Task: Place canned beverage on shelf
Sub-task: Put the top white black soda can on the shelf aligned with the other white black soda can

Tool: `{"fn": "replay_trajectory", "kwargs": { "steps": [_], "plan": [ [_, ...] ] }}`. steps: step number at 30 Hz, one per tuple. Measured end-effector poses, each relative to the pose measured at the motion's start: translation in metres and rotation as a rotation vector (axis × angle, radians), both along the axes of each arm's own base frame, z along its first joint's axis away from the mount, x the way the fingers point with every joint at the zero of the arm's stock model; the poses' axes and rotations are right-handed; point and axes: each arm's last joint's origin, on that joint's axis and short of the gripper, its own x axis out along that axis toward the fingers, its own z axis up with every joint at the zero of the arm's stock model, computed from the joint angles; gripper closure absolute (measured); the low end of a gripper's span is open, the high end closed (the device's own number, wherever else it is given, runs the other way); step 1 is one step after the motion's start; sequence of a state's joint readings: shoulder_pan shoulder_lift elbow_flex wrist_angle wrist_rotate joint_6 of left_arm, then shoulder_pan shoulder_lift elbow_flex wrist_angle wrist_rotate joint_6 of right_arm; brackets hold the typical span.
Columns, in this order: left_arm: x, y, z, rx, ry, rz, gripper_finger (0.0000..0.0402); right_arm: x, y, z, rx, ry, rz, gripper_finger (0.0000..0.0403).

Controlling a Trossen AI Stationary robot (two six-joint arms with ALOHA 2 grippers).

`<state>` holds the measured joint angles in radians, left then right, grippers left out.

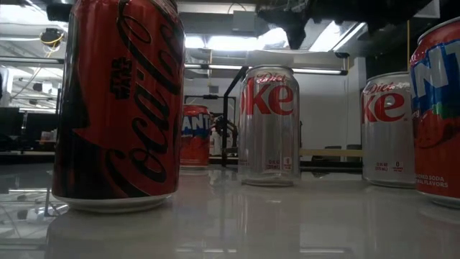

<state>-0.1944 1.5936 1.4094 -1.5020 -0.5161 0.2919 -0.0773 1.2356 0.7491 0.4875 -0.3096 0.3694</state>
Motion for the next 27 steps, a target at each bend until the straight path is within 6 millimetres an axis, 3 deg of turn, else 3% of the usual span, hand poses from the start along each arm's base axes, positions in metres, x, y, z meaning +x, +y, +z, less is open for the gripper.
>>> {"fn": "replay_trajectory", "kwargs": {
  "steps": [10,16,27],
  "plan": [
    [0.004,-0.030,0.003,0.168,-0.144,-0.149,0.0163,0.026,0.015,0.036,-0.112,0.153,-0.013,0.0109],
    [0.005,-0.047,0.005,0.234,-0.229,-0.207,0.0163,0.043,0.014,0.037,-0.113,0.183,-0.014,0.0109],
    [0.011,-0.058,0.007,0.256,-0.326,-0.251,0.0163,0.047,0.014,0.030,-0.114,0.217,-0.038,0.0109]
  ]
}}
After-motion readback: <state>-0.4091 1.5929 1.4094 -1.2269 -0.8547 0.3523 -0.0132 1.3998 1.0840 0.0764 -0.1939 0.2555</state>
